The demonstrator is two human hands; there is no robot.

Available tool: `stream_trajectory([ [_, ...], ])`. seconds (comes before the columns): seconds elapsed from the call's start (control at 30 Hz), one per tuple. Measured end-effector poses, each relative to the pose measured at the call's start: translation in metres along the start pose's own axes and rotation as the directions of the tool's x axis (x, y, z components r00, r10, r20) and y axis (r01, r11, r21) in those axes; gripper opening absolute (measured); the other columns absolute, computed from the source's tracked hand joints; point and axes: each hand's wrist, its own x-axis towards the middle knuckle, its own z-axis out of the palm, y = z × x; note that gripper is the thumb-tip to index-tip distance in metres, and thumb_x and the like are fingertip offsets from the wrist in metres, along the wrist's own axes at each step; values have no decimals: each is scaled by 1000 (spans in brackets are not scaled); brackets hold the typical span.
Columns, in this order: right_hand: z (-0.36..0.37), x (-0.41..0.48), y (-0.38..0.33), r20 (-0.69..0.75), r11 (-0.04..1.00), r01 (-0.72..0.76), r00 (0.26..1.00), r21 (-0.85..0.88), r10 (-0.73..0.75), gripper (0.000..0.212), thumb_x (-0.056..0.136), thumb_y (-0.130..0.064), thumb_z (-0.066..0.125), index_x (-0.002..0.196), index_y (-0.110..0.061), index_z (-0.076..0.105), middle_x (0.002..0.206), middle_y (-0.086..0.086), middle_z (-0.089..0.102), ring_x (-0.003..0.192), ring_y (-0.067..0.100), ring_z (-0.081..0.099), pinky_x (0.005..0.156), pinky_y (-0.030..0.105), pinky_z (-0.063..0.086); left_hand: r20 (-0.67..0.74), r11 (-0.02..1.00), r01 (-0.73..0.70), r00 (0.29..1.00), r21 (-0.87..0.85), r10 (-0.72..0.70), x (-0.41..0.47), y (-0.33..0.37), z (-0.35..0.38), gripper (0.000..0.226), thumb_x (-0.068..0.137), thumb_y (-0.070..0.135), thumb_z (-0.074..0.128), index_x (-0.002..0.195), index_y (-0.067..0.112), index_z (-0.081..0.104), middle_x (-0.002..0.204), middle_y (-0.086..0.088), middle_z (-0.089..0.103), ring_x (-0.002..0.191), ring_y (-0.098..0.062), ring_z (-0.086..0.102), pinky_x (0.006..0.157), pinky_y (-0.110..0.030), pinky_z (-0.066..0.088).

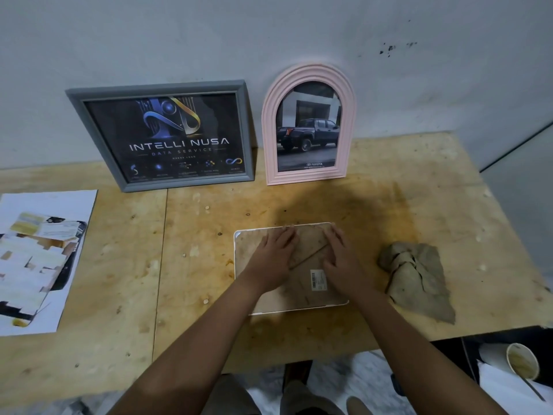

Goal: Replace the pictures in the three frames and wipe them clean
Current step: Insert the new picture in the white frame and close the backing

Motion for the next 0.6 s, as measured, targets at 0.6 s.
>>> stream_trajectory([
  [0.6,-24,-17,27,166,953,-199,972,227,164,77,65,-1,80,131,-18,45,119,1,47,89,13,52,61,15,42,-20,952,296,954,-75,-299,-54,17,37,98,71,80,13,145,26,-20,148,6,-33,137,-15,-33,110,-37,-21],
])
